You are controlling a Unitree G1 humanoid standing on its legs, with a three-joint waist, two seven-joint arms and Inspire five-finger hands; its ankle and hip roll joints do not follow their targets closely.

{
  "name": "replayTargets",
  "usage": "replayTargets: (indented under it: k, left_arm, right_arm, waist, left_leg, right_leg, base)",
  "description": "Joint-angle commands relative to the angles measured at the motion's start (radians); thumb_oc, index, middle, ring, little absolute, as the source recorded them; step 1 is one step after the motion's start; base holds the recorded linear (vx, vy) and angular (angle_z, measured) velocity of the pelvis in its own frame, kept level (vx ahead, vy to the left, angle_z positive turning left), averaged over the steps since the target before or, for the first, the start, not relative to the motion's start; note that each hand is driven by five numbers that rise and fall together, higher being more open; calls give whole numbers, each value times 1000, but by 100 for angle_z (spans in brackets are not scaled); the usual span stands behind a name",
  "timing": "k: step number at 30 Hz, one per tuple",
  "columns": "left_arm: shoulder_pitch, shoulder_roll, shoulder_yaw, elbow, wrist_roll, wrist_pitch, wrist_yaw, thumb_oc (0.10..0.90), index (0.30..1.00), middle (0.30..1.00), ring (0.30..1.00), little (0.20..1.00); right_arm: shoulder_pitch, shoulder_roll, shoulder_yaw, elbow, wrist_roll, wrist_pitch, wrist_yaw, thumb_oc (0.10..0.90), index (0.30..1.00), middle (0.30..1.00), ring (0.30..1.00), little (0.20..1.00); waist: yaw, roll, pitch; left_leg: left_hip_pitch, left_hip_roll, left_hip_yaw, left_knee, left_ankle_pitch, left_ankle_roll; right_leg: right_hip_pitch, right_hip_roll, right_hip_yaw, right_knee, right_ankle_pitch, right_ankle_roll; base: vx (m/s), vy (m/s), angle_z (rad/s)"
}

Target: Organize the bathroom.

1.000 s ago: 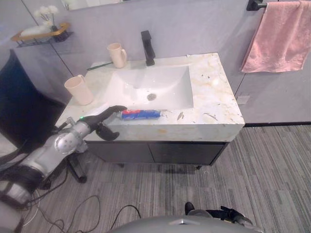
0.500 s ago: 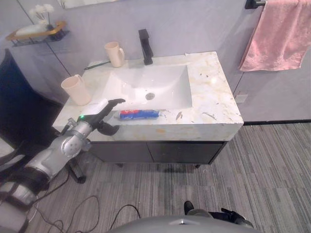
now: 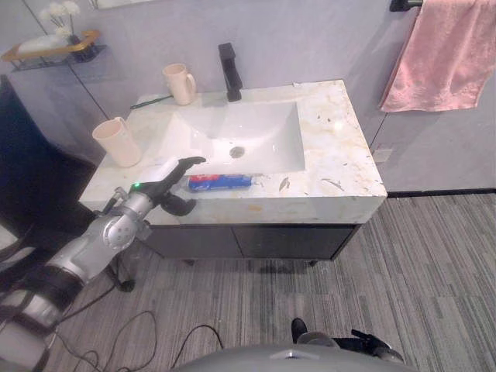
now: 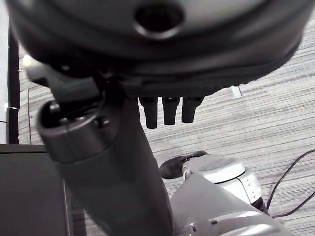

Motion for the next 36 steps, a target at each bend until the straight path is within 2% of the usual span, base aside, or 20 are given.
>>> replayTargets:
  k: [1, 17, 32, 36]
  left_arm:
    - [-153, 45, 138, -24, -56, -40, 66, 800, 900, 900, 900, 900]
    - [-165, 51, 135, -12, -52, -49, 81, 800, 900, 900, 900, 900]
    - [-141, 57, 175, -41, -75, -97, 103, 800, 900, 900, 900, 900]
    - [-124, 55, 201, -51, -94, -136, 96, 800, 900, 900, 900, 900]
  right_arm:
    - [-39, -25, 1, 37, -23, -18, 5, 800, 900, 900, 900, 900]
    - [-35, -21, 6, 30, -2, -22, -1, 800, 900, 900, 900, 900]
    - [-54, -32, 5, 29, 0, -21, -3, 800, 900, 900, 900, 900]
    - [-58, -32, 3, 27, 6, -20, -4, 800, 900, 900, 900, 900]
  waist:
    - [-18, -2, -16]
    - [-19, -9, -13]
    - [-4, -13, -9]
    - [1, -12, -10]
  left_leg:
    - [3, -56, -31, 23, -55, 5]
    - [-1, -55, -32, 42, -61, 3]
    - [-12, -54, -46, 82, -78, 4]
    - [-12, -54, -51, 89, -82, 4]
  right_leg:
    - [18, 51, 13, 42, -59, 63]
    - [18, 51, 15, 46, -60, 61]
    - [19, 49, 12, 71, -78, 50]
    - [20, 49, 10, 77, -83, 47]
  base:
    - [0, 0, 0]
    - [0, 0, 0]
    - [0, 0, 0]
    - [0, 0, 0]
